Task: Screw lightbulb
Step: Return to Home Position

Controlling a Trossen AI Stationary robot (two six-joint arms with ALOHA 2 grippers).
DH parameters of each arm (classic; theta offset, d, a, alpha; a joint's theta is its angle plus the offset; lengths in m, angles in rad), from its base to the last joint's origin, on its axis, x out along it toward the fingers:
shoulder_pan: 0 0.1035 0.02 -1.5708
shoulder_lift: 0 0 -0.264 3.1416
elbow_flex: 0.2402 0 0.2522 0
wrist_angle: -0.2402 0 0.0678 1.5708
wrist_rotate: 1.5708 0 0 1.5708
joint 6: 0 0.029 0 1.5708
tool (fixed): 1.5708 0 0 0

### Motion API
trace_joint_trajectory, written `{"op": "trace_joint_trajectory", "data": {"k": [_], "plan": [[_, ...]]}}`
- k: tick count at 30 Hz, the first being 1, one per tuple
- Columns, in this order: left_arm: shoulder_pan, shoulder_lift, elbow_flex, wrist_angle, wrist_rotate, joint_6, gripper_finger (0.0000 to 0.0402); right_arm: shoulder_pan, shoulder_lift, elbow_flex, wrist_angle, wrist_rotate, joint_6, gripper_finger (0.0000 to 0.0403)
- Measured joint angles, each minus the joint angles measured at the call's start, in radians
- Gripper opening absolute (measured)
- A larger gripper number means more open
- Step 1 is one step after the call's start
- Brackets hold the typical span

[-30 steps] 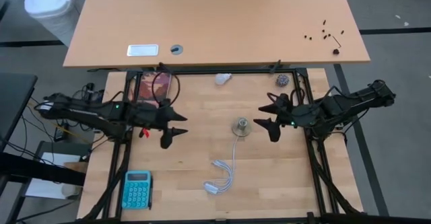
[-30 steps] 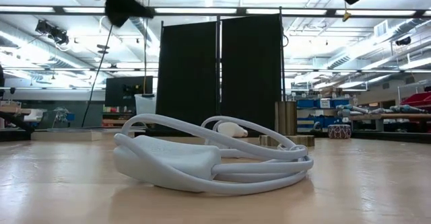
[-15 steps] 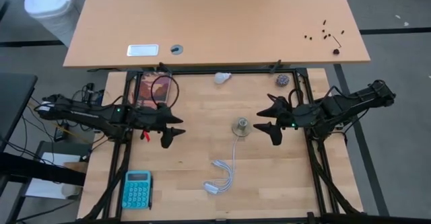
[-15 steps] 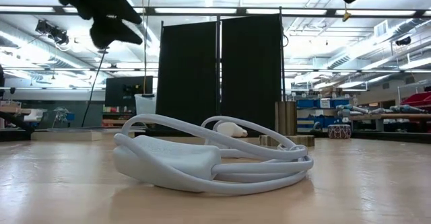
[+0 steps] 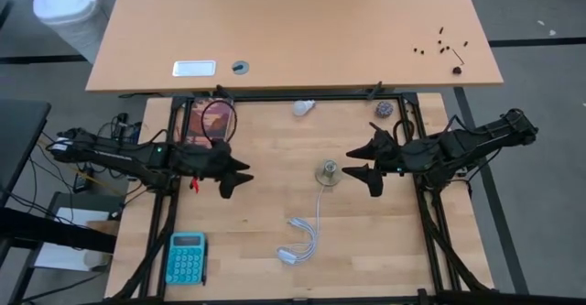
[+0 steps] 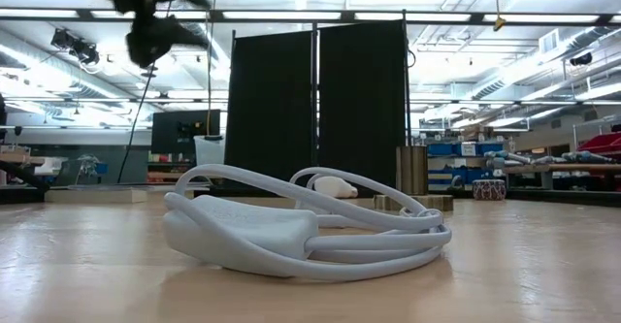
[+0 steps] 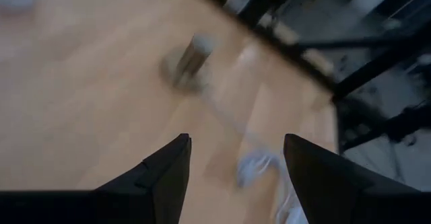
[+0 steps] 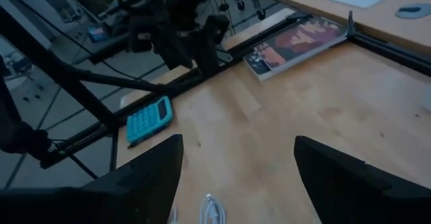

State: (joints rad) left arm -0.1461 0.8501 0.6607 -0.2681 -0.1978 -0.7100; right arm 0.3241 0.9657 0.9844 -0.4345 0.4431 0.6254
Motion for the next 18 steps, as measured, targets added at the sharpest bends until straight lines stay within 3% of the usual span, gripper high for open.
{"op": "trace_joint_trajectory", "data": {"k": [9,15,18], "plan": [[0.000,-0.009,0.001,0.314,0.000,0.330,0.0241,0.000,0.000,0.000,0.025,0.000,0.000,0.0293],[0.023,-0.051,-0.075,0.281,-0.047,0.308,0.0241,0.000,0.000,0.000,0.023,0.000,0.000,0.0293],[0.023,-0.113,-0.172,0.381,-0.086,0.284,0.0241,0.000,0.000,0.000,0.026,0.000,0.000,0.0293]]}}
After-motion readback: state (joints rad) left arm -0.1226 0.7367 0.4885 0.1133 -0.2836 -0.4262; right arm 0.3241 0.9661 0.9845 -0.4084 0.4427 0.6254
